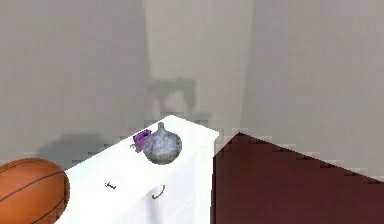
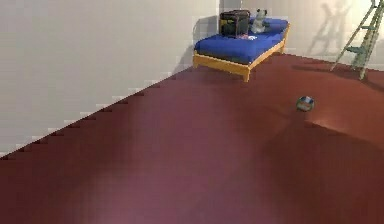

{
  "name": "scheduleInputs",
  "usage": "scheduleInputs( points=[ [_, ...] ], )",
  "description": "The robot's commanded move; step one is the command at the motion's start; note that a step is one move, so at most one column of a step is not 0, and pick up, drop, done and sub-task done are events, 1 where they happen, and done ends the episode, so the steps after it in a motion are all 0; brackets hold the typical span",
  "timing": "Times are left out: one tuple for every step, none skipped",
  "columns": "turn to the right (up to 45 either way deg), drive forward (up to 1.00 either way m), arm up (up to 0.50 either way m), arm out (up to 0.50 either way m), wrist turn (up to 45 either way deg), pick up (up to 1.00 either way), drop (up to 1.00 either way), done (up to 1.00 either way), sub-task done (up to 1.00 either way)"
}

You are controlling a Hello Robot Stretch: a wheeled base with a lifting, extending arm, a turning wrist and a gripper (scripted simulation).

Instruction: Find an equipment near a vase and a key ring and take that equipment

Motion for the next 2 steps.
scheduleInputs(
  points=[
    [-45.0,0.0,0.0,0.0,0.0,0.0,0.0,0.0,0.0],
    [-45.0,0.0,0.0,0.0,0.0,0.0,0.0,0.0,0.0]
  ],
)
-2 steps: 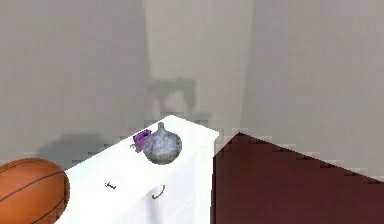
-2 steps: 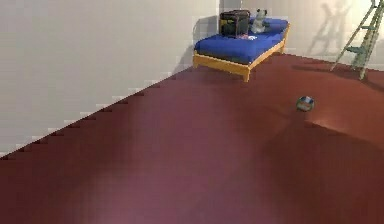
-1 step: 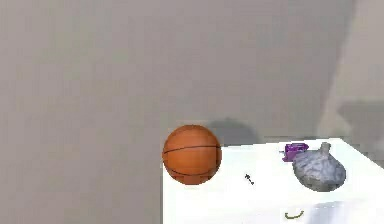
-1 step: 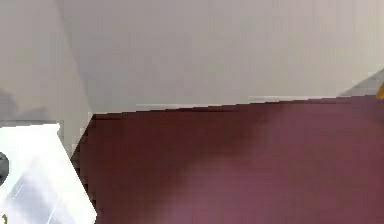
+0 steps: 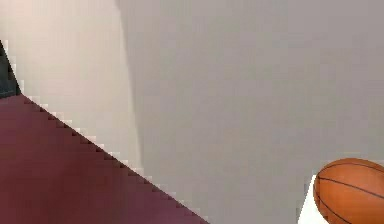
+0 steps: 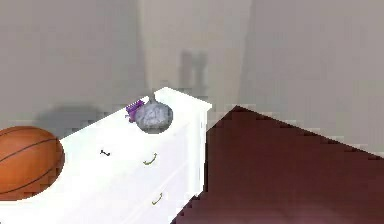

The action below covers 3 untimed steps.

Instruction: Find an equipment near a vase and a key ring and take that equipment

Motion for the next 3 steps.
scheduleInputs(
  points=[
    [-39.0,0.0,0.0,0.0,0.0,0.0,0.0,0.0,0.0],
    [0.0,0.0,0.5,0.0,0.0,0.0,0.0,0.0,0.0],
    [0.0,0.0,0.38,0.0,0.0,0.0,0.0,0.0,0.0]
  ],
)
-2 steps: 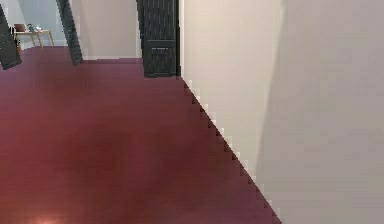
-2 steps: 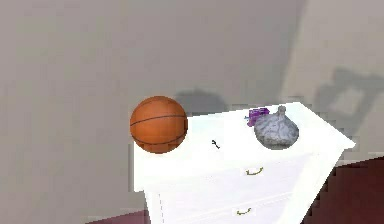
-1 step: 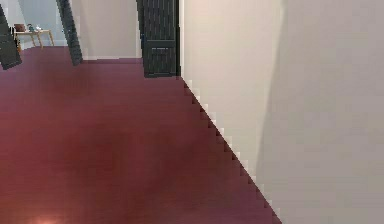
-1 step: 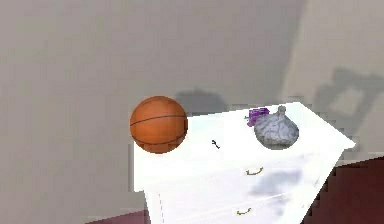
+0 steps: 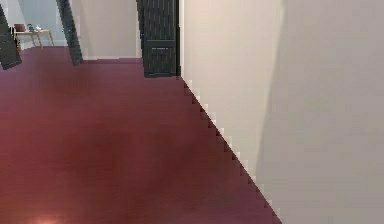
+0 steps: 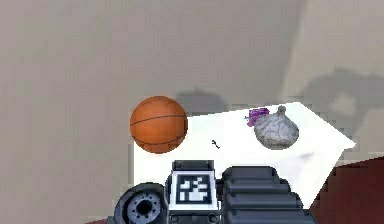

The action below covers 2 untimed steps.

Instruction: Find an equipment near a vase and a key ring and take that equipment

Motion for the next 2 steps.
scheduleInputs(
  points=[
    [0.0,0.0,0.0,0.28,0.0,0.0,0.0,0.0,0.0],
    [0.0,0.0,0.0,0.0,45.0,0.0,0.0,0.0,0.0]
  ],
)
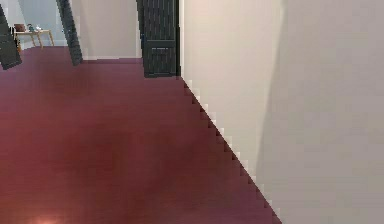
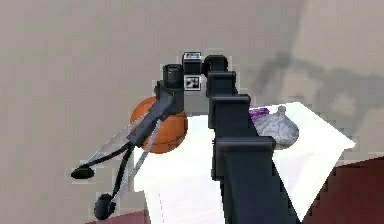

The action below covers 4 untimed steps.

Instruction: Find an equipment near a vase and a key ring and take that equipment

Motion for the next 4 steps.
scheduleInputs(
  points=[
    [0.0,0.0,0.0,0.0,45.0,0.0,0.0,0.0,0.0],
    [0.0,0.0,0.0,0.0,45.0,0.0,0.0,0.0,0.0],
    [0.0,0.0,0.0,0.0,18.0,0.0,0.0,0.0,0.0],
    [0.0,0.0,-0.16,0.0,0.0,0.0,0.0,0.0,0.0]
  ],
)
